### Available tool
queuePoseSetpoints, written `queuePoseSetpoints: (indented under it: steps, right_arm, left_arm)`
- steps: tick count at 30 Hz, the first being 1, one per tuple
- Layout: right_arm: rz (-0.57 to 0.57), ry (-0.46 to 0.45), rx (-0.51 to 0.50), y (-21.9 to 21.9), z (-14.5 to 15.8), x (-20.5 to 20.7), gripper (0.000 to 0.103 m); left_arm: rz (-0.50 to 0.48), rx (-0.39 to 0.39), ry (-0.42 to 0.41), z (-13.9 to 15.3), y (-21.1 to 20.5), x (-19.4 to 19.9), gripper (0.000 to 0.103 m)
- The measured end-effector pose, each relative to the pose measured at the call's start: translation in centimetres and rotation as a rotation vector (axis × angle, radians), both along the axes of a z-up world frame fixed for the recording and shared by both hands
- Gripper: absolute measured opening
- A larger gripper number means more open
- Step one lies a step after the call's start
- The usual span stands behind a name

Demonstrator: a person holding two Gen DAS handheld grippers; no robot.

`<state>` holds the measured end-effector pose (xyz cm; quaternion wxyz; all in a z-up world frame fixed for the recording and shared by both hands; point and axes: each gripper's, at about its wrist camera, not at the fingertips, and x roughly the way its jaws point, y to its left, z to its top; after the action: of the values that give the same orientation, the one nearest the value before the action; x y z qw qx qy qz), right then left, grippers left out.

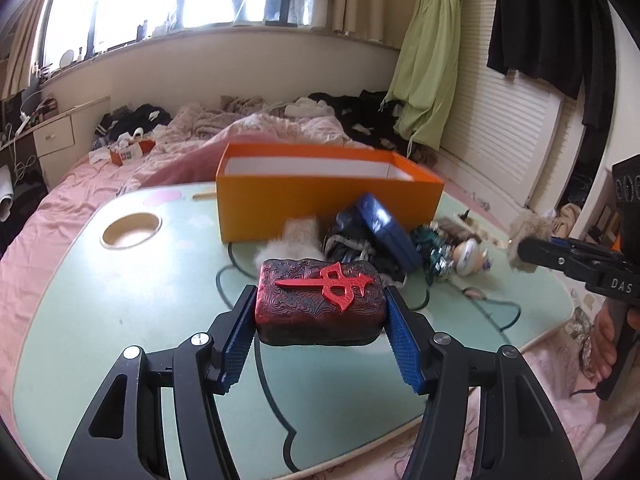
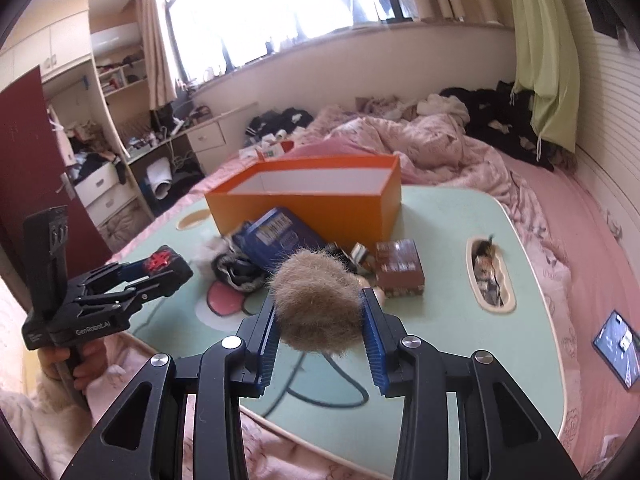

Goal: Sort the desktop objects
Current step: 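Lower the red gift box into the orange box with left while right drops the fluffy item in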

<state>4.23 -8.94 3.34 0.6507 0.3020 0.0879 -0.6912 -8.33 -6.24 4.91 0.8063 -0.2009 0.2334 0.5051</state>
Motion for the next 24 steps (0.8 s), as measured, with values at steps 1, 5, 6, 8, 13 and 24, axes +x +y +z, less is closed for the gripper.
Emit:
queuePoseSetpoints:
  steps: [1,5,6,8,13,24]
  right_arm:
    - [0.000,0.003,-0.005,-0.3,0.4,0.0,0.037]
    - [0.022,-0.005,-0.018,-3.9,2.5,-0.8,0.038]
    - [0.022,-0.007,-0.015,-5.0,2.9,-1.1,0.038]
    - [0.021,-0.001,0.005,-8.0,3.7,-1.6,0.038]
    - [-0.030,-0.026,0.063,-14.7,3.8,-3.1,0.042]
    - [-0.058,0.020,0.029,-12.9,3.8,-1.2,0.074]
  left_arm:
    - [-0.004,0.004,-0.011,0.7,0.4,-0.1,0.062]
    - [0.005,0.004,-0.044,4.1,3.7,-0.2,0.062]
    - [0.006,0.002,-0.048,4.8,4.7,0.0,0.062]
    - [0.012,-0.002,-0.042,5.9,7.3,0.7,0.062]
    - [0.007,-0.089,-0.001,5.3,14.0,3.3,0.062]
    - [0.050,-0.086,-0.032,4.0,12.6,1.7,0.079]
